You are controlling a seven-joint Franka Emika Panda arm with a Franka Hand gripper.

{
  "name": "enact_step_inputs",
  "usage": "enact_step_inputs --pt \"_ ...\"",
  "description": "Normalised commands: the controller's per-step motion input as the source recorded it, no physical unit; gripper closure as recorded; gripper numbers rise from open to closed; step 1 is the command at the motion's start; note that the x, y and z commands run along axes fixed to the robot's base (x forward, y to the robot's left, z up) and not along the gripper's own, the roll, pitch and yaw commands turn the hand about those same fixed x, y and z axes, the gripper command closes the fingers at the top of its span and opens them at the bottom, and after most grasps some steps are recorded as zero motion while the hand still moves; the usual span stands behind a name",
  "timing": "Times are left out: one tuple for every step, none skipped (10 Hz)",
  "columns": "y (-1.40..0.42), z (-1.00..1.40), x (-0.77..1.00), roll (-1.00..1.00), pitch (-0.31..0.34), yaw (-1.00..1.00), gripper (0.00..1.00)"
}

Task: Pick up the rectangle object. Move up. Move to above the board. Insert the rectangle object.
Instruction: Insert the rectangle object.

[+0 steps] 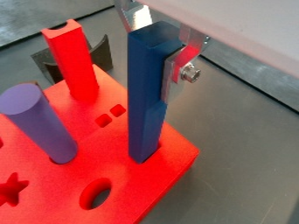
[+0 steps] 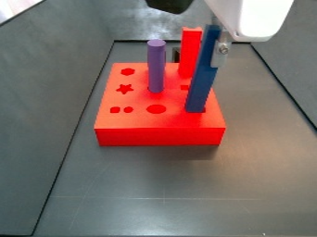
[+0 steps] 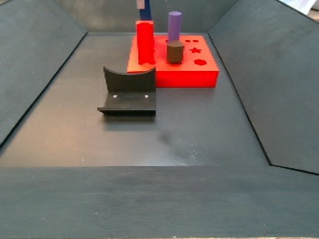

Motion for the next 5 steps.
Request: enact_step_inputs --pt "-0.02 -0.42 0.29 0.10 0.101 0.00 1.00" --pt "-0.02 -0.42 0.26 0.06 0.070 0.00 1.00" --pt "0.00 -0.35 0.19 0.00 0.017 -0.04 1.00" --pt "0.00 -0.05 0.10 0.00 0.000 -0.16 1.00" --pt "0.05 0.00 -0.13 -0.07 -0.049 0.00 1.00"
